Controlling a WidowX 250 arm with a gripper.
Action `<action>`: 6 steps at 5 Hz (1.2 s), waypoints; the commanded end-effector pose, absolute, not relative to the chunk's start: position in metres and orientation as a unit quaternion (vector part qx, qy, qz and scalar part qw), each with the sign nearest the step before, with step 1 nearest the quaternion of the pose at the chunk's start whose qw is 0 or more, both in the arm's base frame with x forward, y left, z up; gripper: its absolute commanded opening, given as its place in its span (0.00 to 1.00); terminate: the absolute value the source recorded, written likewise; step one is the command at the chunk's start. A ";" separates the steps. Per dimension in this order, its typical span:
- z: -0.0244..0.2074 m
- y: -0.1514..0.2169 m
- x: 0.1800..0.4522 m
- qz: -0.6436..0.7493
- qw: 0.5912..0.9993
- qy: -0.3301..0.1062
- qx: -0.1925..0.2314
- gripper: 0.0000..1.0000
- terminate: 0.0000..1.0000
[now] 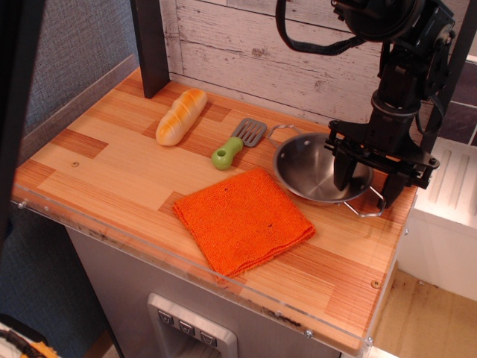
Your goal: Put the pot on the bottom-right corner of the counter.
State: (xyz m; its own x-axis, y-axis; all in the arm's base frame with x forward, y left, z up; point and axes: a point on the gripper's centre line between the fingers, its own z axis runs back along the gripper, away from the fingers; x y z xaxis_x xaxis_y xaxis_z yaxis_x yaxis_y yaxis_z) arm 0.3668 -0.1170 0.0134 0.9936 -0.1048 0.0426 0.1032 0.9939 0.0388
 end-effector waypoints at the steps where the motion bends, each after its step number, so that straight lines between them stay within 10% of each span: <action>1: 0.032 -0.119 0.373 -0.049 0.998 -0.044 0.004 0.00 0.00; 4: 0.142 -0.101 0.364 -0.049 0.982 -0.172 -0.056 0.00 0.00; 6: 0.175 -0.017 0.297 0.006 0.988 -0.155 0.022 0.00 0.00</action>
State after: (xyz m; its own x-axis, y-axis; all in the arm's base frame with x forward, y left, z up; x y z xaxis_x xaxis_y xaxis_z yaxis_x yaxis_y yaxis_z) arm 0.2973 -0.0141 0.1536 0.9680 -0.0004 0.2511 -0.0105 0.9991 0.0423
